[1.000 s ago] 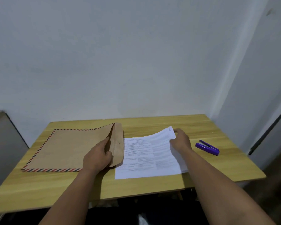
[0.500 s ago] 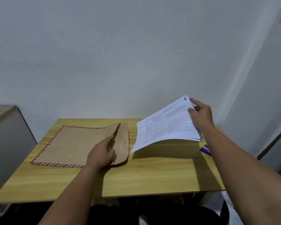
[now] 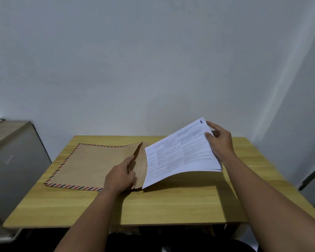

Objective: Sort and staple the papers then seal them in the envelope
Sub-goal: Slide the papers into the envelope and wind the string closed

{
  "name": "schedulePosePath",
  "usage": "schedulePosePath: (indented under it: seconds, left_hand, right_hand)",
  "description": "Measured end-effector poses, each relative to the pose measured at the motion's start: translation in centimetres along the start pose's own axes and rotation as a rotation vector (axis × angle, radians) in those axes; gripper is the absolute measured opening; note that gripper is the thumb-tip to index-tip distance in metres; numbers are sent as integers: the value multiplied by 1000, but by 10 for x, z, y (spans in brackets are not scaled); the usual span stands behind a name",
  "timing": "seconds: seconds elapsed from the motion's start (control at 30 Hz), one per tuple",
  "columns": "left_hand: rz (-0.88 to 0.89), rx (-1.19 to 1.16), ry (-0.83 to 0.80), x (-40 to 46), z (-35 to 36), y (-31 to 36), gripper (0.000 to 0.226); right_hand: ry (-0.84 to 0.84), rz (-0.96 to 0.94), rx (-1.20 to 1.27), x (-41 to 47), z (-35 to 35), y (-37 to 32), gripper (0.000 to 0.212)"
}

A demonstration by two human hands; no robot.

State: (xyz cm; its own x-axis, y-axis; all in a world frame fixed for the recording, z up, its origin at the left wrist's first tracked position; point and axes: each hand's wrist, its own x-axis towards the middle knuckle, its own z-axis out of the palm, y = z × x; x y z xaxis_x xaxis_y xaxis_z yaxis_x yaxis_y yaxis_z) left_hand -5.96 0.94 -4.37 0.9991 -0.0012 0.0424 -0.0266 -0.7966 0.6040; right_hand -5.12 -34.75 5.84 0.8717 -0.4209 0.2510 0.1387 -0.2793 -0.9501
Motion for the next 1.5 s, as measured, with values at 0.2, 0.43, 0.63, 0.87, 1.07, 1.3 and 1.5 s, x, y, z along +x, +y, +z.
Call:
schedulePosePath:
  seconds: [0.2,0.43,0.63,0.87,1.07,1.3,1.5]
  left_hand:
    - [21,97,15,-1,1,6,69]
    - [26,193,53,-1,5,14,58]
    - [37,290,38,3,8,20,55]
    - [64,288,53,-1,3,34,65]
    - [82,309,75,2,4,49,59]
    - [71,343,62,-6,8,65,62]
    - [138,331,19,-12,7,82,60]
  right_hand:
    - [9,-8,49,-10,27,3,45]
    - [-4,-30,39,-26,63,11,45]
    - [25,-37,-16,-36,92,14,44]
    - [14,-64,-98,-48,118,13,44]
    - [-97,-71,-148,-64,141,15,55]
    - [-87,-3,-274,-60,135,14,72]
    - [-124,-22,-289,-69,145,15,69]
